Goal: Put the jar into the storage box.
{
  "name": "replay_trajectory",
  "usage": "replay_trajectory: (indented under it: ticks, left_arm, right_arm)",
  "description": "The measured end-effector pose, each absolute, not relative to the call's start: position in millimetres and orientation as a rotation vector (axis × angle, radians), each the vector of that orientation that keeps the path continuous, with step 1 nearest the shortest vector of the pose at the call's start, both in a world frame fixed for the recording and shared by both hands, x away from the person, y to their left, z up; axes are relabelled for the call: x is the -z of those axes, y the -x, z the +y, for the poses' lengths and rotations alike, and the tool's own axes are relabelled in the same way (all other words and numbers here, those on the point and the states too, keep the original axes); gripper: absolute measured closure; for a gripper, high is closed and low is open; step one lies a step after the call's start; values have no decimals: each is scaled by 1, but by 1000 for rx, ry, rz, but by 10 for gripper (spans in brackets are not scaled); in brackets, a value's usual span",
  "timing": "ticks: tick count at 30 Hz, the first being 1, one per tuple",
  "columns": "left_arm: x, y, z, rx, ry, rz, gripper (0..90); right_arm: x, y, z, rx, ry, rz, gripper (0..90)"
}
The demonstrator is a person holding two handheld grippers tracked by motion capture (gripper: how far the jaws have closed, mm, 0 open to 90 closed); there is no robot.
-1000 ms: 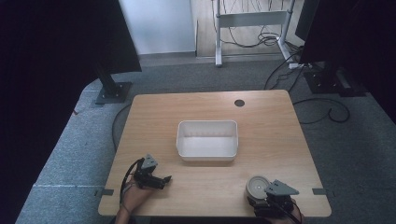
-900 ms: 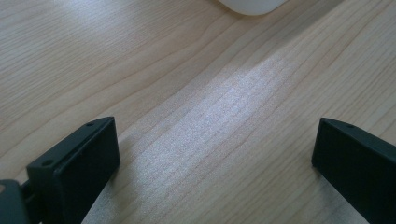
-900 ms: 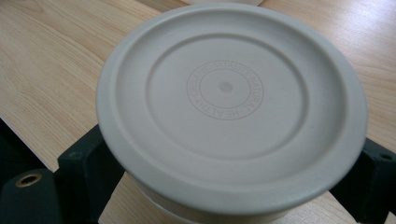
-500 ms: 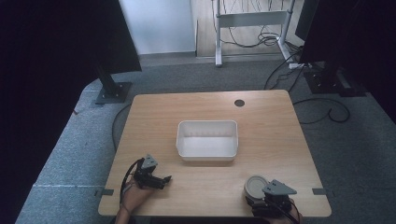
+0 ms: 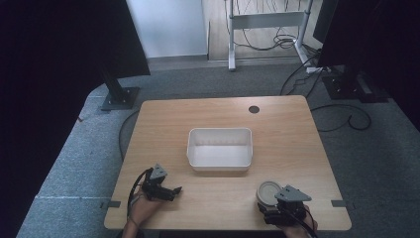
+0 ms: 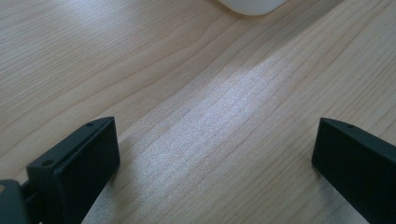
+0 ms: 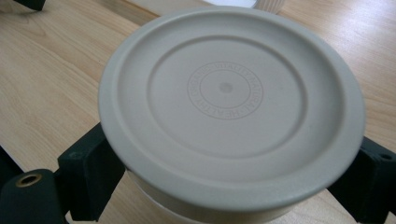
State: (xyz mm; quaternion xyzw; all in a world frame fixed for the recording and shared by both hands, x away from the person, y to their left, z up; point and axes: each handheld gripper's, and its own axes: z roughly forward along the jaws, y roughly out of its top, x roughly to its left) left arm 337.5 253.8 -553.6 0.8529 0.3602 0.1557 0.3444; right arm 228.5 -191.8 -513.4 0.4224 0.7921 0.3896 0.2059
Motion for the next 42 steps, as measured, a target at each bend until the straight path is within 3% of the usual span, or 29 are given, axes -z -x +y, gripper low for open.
replay_trajectory:
  ticks: [42]
  left_arm:
    - [554, -337, 254, -405, -2214, 936, 6]
  right_arm:
    - [499, -261, -167, -1123, -1149, 2209, 94]
